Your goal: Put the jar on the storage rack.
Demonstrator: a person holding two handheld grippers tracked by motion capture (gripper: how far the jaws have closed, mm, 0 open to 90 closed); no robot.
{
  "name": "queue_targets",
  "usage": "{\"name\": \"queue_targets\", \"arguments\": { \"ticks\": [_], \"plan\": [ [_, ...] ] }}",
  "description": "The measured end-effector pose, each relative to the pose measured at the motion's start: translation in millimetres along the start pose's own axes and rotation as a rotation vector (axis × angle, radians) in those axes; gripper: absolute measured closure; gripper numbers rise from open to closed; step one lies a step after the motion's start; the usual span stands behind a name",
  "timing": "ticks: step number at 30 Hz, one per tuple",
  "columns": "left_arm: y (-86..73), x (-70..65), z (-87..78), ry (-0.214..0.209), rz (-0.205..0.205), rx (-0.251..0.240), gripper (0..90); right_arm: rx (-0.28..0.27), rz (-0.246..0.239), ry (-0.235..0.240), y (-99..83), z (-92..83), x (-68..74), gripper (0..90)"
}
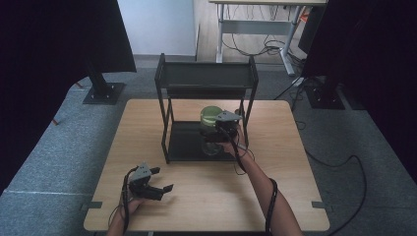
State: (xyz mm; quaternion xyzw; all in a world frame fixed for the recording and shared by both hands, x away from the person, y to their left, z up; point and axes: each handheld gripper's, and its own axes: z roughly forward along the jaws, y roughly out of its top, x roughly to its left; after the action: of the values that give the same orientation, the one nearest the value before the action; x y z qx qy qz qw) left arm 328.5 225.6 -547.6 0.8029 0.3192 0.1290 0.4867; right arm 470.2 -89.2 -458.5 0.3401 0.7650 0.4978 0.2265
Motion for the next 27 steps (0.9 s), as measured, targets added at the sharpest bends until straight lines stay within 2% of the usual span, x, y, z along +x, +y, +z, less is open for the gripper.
{"name": "queue_targets", "arguments": {
  "ticks": [8,17,19,22,27],
  "plan": [
    [0.0,0.0,0.0,-0.002,0.002,0.001,5.6,-0.008,0.018,0.001,-1.7,-0.1,0.0,9.8],
    [0.2,-0.1,0.3,-0.001,0.001,0.005,5.6,-0.004,0.071,0.013,-4.3,-1.8,-2.6,4.4],
    [0.2,-0.1,0.3,-0.001,0.000,0.004,5.6,-0.011,0.082,-0.005,-3.3,-4.1,-2.5,1.8],
    [0.2,0.1,0.4,-0.002,0.000,0.004,5.6,-0.017,0.096,-0.006,-1.3,-8.3,-2.6,0.6],
    [0.3,-0.2,0.4,0.001,0.002,0.008,5.6,-0.024,0.086,-0.020,2.2,-17.1,0.5,0.4]
  ]
}}
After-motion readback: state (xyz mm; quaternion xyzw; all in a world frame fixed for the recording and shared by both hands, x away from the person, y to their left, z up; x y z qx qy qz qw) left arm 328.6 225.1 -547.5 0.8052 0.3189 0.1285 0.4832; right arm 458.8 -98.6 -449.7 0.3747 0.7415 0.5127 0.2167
